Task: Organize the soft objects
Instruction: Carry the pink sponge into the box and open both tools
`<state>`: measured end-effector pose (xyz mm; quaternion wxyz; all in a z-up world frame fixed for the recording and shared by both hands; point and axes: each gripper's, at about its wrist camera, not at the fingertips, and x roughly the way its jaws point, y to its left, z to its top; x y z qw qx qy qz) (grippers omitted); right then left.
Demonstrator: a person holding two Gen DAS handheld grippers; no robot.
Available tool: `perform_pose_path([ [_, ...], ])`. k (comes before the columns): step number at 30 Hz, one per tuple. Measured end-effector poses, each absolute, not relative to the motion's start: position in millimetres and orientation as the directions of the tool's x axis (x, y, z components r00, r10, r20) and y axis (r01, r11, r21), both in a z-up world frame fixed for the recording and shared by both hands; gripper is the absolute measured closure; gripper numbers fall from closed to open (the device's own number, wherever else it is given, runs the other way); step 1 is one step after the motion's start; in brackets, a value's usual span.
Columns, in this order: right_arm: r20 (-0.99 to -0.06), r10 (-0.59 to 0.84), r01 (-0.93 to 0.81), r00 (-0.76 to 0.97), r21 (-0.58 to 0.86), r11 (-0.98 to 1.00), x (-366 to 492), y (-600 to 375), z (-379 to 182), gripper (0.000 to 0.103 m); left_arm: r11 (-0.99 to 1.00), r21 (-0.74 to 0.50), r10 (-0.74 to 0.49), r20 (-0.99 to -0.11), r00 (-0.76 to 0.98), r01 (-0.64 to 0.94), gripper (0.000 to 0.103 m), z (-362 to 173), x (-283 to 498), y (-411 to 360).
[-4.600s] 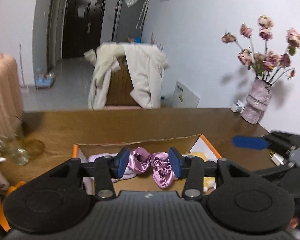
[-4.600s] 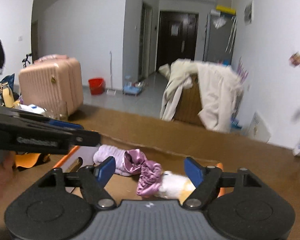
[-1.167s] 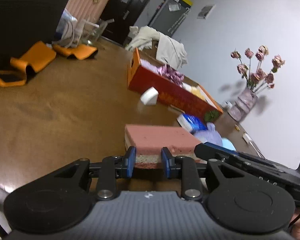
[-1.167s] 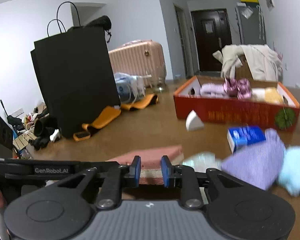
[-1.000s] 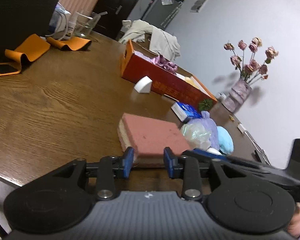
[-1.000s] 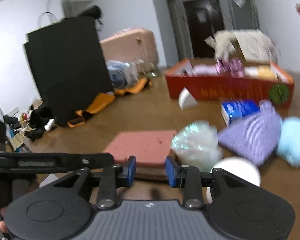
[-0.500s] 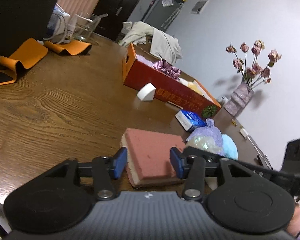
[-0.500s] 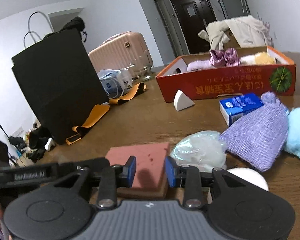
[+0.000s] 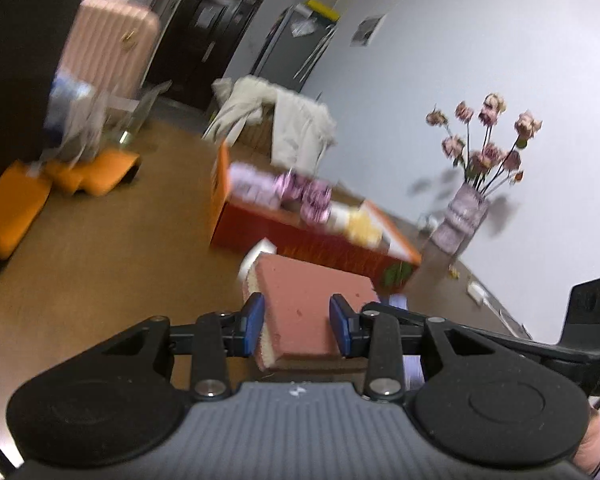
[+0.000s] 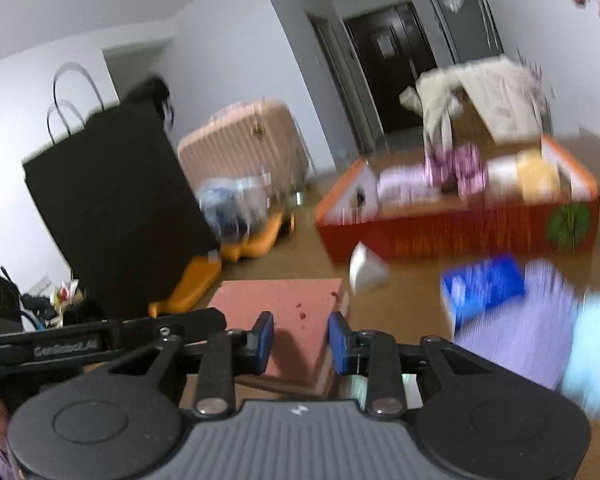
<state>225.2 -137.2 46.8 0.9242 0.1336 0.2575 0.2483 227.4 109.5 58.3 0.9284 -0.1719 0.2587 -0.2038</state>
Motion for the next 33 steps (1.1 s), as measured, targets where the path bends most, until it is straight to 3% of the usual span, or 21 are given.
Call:
perform_pose_path([
  [7,-0.388,0.509,-0.389,0.768,0.349,0.853,334,-166,89,0.074,0.876,-0.366,-0.458,-0.432,0.777,0.313,0.067,101,360,72],
  [11,-0.465,0.520,-0.337,0.717,0.423,0.841,424,-183,84,0.074,0.904,-0.314,-0.421,-0.524,0.740,0.291,0.067,95,441,50],
  [17,-0.618,0.477,-0.272,0.625,0.401,0.875,510,-174,44,0.074,0.947,-0.173,-0.315,-0.657,0.685,0.269,0.066,62,512,25],
  [26,-0.651,0.506,-0.273,0.565,0.432,0.860,531,-162,21,0.066,0.957,-0.119,-0.278,-0.644,0.713,0.266,0.059,55,502,30],
  [33,-0.598,0.479,-0.301,0.643,0.377,0.876,495,-178,66,0.063,0.950,-0.074,-0.288,-0.575,0.766,0.302,0.050,98,462,31],
])
